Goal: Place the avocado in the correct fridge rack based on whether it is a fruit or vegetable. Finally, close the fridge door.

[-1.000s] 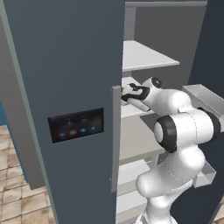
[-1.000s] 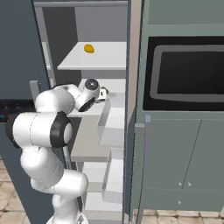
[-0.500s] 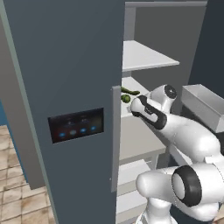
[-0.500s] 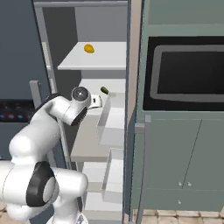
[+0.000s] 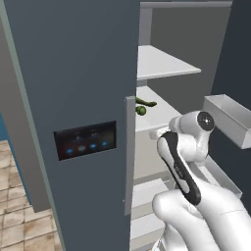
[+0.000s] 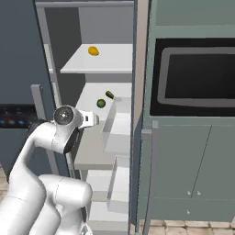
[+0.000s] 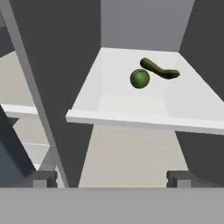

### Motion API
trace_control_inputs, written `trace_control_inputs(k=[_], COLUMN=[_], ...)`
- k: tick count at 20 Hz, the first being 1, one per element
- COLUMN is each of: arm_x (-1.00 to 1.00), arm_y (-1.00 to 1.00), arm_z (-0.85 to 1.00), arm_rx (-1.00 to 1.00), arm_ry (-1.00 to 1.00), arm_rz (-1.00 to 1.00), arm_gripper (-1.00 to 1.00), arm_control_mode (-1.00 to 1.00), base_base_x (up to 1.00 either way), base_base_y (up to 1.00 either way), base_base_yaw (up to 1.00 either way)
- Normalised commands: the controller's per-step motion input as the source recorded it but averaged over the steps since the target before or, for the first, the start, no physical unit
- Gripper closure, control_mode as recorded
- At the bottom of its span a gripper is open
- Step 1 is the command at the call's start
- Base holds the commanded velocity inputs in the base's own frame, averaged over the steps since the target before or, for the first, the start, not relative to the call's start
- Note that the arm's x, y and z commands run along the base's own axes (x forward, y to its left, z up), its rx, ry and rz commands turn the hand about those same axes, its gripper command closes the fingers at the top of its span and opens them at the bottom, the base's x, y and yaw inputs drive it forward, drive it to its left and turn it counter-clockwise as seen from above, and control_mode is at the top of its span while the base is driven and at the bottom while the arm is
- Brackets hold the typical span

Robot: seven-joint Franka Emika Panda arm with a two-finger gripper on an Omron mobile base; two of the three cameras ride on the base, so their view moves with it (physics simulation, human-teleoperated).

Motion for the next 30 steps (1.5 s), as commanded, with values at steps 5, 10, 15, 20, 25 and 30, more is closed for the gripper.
trace_control_inputs(k=[5, 10, 15, 20, 25, 30], arm_x=[-1.00, -1.00, -0.99, -0.86, -0.09, 0.00], arm_y=[0.00, 0.00, 0.19, 0.37, 0.11, 0.00], arm_z=[0.14, 0.16, -0.09, -0.32, -0.09, 0.00], arm_rx=[-0.01, -0.01, -0.01, -0.01, -0.01, 0.00], arm_ry=[0.00, 0.00, 0.00, 0.00, 0.00, 0.00], arm_rz=[-0.08, -0.08, -0.04, 0.00, 0.00, 0.00], arm_gripper=[-1.00, -1.00, -1.00, -1.00, -1.00, -1.00], arm_control_mode=[-1.00, -1.00, -1.00, -1.00, 1.00, 1.00], base_base_x=[0.00, 0.00, 0.00, 0.00, -0.10, -1.00], base_base_y=[0.00, 0.00, 0.00, 0.00, 0.02, 0.61], base_base_yaw=[0.00, 0.00, 0.00, 0.00, 0.00, -0.09])
